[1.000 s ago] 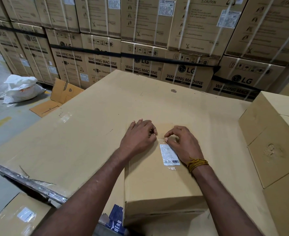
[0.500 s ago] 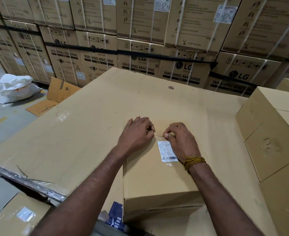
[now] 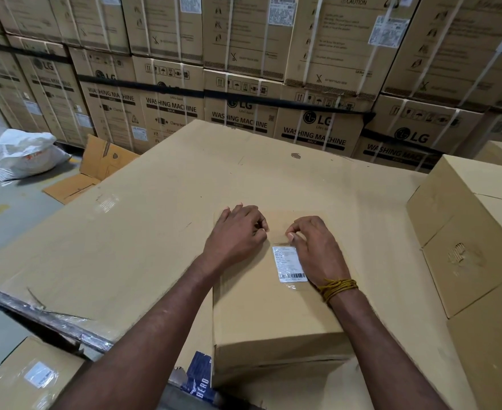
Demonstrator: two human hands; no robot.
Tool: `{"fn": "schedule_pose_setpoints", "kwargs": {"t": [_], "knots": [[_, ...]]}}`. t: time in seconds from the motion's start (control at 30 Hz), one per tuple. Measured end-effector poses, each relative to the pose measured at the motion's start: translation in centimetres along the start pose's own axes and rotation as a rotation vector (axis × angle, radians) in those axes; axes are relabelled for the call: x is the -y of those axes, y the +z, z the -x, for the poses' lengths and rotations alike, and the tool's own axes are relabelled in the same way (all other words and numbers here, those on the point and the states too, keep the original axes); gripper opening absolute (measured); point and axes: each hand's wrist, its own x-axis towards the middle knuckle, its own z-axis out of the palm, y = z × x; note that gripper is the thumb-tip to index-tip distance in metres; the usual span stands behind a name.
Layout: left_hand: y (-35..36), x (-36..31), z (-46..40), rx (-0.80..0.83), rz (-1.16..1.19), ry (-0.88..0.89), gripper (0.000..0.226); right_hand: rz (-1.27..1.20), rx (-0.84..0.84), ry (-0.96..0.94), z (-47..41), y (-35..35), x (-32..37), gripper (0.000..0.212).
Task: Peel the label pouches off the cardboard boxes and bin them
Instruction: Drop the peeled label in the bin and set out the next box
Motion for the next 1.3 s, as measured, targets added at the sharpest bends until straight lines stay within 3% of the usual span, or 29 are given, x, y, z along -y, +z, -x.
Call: {"fn": "schedule_pose_setpoints", "kwargs": {"t": [0.23, 0.4, 0.73, 0.87, 1.3], "knots": [[0.1, 0.0, 0.1, 0.0, 0.01, -0.003, 0.01, -0.176, 0.034, 0.024, 0.1, -0.6, 0.4, 0.007], [0.0, 0.0, 0.1, 0.007, 0.013, -0.006, 0.01, -0.257, 0.052, 0.061, 0.3, -1.0, 0.6, 0.016], [0.0, 0.0, 0.0, 0.01, 0.012, -0.006, 0.013, -0.546, 0.223, 0.181, 1.1, -1.8, 0.2, 0.063], [0.1, 0.1, 0.0, 0.009, 0.016, -0.008, 0.011, -0.504, 0.234, 0.167, 2.5, -2.6, 0.3, 0.074], [-0.3, -0.4, 0.2, 0.018, -0.021, 0.001, 0.011, -0.563, 0.179, 0.212, 3.4, -2.8, 0.5, 0.081]]}}
